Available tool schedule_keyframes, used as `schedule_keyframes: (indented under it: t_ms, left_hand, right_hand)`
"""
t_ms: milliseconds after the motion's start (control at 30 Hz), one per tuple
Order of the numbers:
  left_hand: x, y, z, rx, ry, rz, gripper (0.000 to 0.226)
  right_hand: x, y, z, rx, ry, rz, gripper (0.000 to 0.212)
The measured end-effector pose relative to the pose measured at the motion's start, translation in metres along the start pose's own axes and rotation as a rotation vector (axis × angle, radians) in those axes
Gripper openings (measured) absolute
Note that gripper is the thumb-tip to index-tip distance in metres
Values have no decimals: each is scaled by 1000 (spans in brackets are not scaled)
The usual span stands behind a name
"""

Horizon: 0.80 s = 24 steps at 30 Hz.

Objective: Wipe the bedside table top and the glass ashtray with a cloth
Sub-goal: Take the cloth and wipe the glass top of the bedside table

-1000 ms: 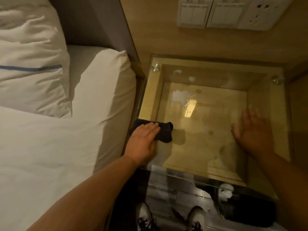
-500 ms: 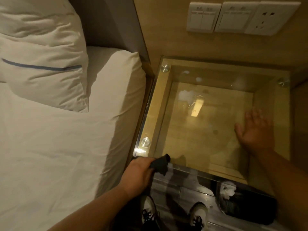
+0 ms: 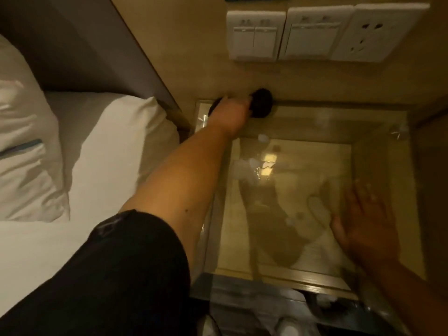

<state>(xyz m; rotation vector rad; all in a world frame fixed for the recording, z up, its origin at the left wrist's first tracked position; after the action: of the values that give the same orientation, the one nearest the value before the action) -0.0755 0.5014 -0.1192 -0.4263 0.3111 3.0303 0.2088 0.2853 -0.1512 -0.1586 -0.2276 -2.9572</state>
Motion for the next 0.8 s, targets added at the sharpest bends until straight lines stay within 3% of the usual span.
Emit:
schedule_keyframes:
  t_ms: [67,333,800]
  left_hand:
    - [-3,0,-14,-32,-66,-28,45]
    - [-9,49,-21,-97,32,-85,46]
    - [-33,354,-89,33,20,-94,50]
  right_hand:
    - [0,-2,4,-17,-3,-13,75]
    - [1,0,4,-14,41,-1,72]
    - [-5,2,-12,59,24,-2,71]
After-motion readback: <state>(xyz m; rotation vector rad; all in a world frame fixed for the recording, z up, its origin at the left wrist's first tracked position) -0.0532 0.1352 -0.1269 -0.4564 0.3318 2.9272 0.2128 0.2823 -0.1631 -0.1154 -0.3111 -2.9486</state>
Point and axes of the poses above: each hand's wrist, its own y-axis away from the middle knuckle, its own z-axis out of the back of the hand, x = y × z, the point moved 10 cm from there along -y, towards the middle knuckle, and after that the axes turned 7 degrees about z, right-handed, at the moved point
